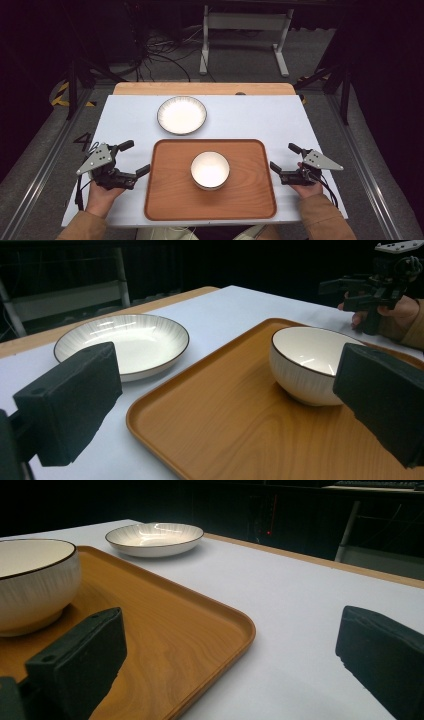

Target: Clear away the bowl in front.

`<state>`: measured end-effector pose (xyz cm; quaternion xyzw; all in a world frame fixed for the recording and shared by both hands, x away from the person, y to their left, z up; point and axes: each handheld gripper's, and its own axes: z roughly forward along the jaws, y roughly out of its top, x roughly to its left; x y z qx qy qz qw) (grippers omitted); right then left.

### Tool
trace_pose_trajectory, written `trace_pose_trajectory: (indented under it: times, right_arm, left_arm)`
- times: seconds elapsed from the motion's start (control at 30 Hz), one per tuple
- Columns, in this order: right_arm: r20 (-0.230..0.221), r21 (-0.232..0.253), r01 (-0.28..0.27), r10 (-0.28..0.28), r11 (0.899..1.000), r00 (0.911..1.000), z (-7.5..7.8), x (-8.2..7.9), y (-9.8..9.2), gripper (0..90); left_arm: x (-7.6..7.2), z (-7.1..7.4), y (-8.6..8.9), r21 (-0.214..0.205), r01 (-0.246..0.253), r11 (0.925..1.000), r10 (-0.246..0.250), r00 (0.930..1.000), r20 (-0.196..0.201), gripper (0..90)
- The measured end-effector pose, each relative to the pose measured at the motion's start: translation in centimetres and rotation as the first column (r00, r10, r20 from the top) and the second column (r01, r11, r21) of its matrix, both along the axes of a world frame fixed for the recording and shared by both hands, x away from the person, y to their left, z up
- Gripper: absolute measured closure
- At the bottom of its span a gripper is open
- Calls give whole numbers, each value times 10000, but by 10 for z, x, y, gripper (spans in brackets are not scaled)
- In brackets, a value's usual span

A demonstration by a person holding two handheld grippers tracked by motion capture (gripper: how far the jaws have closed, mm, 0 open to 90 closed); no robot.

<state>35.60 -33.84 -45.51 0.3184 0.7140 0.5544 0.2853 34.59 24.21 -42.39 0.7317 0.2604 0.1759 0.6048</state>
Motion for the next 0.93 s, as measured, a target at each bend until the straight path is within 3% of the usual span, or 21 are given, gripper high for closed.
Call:
trace_pose_trajectory:
  times: [0.3,0.53,0.67,0.93]
  right_arm:
    - [15,59,-72,71,10000,10000,0,-1,-1,5]
    - [-13,154,-83,83,9998,10000,0,-1,-1,3]
    - [-35,233,-116,116,9997,9999,0,-1,-1,3]
    - [-50,284,-139,140,9995,9999,0,-1,-2,3]
  left_arm:
    - [9,-21,8,9,-469,9989,469,9979,-452,1]
    - [15,-37,14,-322,-891,9955,852,9906,-1069,1]
    - [16,-40,16,-476,-1091,9929,1036,9891,-1047,1]
    - [14,-40,14,-299,-973,9948,940,9908,-976,1]
